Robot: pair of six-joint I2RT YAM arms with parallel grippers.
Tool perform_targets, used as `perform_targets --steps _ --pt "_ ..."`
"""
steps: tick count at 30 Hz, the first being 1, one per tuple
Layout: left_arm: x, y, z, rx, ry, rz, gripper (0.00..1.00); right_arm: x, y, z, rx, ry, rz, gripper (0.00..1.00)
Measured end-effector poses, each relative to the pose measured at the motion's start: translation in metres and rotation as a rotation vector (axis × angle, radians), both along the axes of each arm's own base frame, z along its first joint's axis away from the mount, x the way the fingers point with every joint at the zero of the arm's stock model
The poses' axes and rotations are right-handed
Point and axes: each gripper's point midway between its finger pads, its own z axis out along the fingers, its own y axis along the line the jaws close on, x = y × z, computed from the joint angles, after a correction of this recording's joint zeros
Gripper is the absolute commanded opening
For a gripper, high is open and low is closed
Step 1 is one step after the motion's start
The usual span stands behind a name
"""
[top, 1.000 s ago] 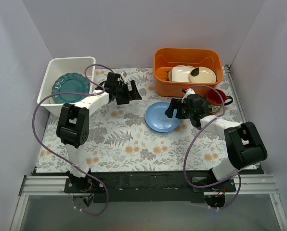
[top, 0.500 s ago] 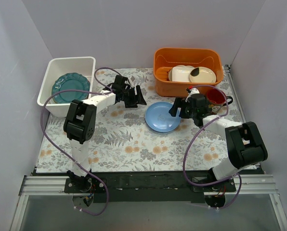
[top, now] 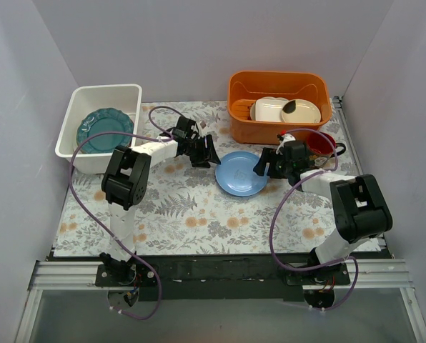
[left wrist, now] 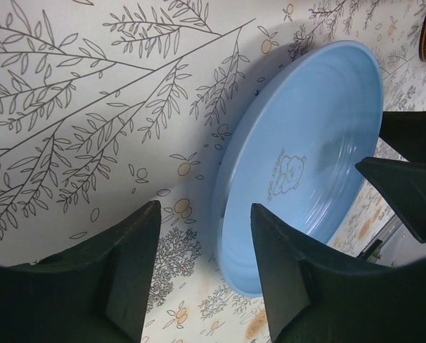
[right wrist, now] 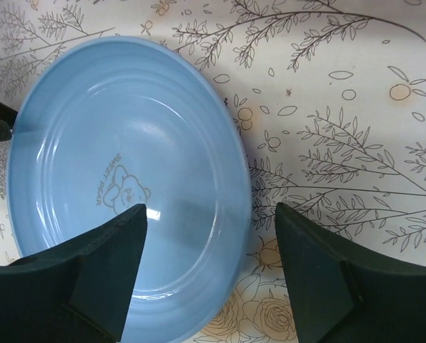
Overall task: Place the plates into the plastic bin on the countertop
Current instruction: Pick up the plate at the center of the board.
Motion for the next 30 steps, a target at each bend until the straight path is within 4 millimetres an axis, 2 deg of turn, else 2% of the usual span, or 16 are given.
perform_targets --steps 8,16,19,22,25,26,30 --pt "-0.009 -0.011 -0.001 -0.016 0.017 -0.033 0.43 -0.001 0.004 -0.003 0.022 0.012 0.019 0.65" --pt "-0.016 -0.022 -0.009 -0.026 0.044 -0.061 0.39 -0.001 0.009 -0.002 0.043 0.008 0.042 0.61" --pt "-0.018 -0.026 -0.010 -0.028 0.043 -0.070 0.34 -0.001 0.010 -0.002 0.048 0.008 0.048 0.61" --pt "-0.020 -0.027 -0.011 -0.026 0.048 -0.072 0.25 0.000 0.009 -0.002 0.052 0.005 0.046 0.60" --pt "-0.020 -0.026 -0.014 -0.017 0.053 -0.071 0.11 0.002 0.007 -0.002 0.054 0.002 0.043 0.60" --pt "-0.021 -0.025 -0.017 -0.014 0.059 -0.071 0.00 0.003 0.005 -0.002 0.053 0.001 0.036 0.60" --pt "-0.021 -0.027 -0.017 -0.015 0.053 -0.078 0.00 0.002 0.007 -0.001 0.063 0.000 0.044 0.61"
